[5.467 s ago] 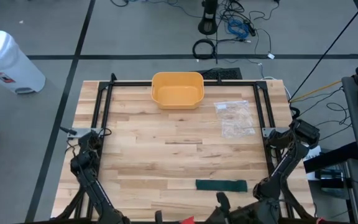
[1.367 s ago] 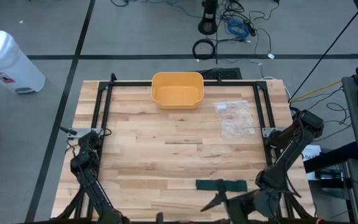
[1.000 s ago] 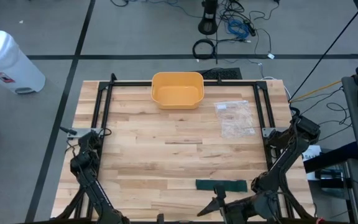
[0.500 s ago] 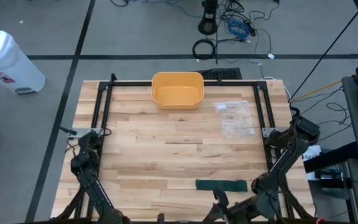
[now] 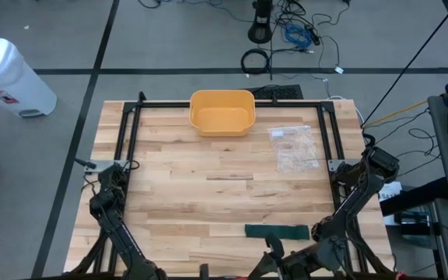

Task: Roll bandage
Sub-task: Roll the red bandage

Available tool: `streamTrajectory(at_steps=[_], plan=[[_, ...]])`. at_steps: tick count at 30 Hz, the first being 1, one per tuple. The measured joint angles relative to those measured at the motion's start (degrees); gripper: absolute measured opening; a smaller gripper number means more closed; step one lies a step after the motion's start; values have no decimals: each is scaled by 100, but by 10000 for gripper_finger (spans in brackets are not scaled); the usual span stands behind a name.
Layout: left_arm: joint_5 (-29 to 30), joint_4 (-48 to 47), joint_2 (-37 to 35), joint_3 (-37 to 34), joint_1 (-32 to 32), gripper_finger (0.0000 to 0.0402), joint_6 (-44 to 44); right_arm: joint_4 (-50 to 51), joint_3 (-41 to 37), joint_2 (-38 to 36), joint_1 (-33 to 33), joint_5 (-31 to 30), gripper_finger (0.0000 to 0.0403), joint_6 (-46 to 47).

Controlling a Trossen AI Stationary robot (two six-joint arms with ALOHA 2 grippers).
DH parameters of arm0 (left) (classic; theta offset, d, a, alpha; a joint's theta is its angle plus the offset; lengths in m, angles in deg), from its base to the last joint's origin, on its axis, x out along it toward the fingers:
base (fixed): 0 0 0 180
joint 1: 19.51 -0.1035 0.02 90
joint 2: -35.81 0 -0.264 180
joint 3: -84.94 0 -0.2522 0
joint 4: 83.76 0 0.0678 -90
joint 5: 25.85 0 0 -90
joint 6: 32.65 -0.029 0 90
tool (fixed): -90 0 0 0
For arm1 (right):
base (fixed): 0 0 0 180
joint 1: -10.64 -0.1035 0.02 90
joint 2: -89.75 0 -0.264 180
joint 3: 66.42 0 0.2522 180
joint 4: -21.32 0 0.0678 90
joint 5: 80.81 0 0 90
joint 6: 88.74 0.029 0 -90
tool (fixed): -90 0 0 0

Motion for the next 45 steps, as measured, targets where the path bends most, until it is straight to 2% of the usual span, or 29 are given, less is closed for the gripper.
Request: streamTrajectory(at_steps=[8,15,19,23,27,45], plan=[[0,2,0,0,-2,65,6,7,0,0,0,-295,196,-320],[0,2,0,0,-2,65,24,-57,0,0,2,-294,192,-468],[-2,2,0,0,-10,65,41,-72,0,0,0,-245,168,-583],[-30,-13,0,0,-41,65,151,-73,0,6,0,127,139,-637],[-33,-21,0,0,-68,65,153,-161,0,80,0,153,123,-736],[-20,-22,4,-2,-72,65,173,-233,0,87,0,162,121,-1072]])
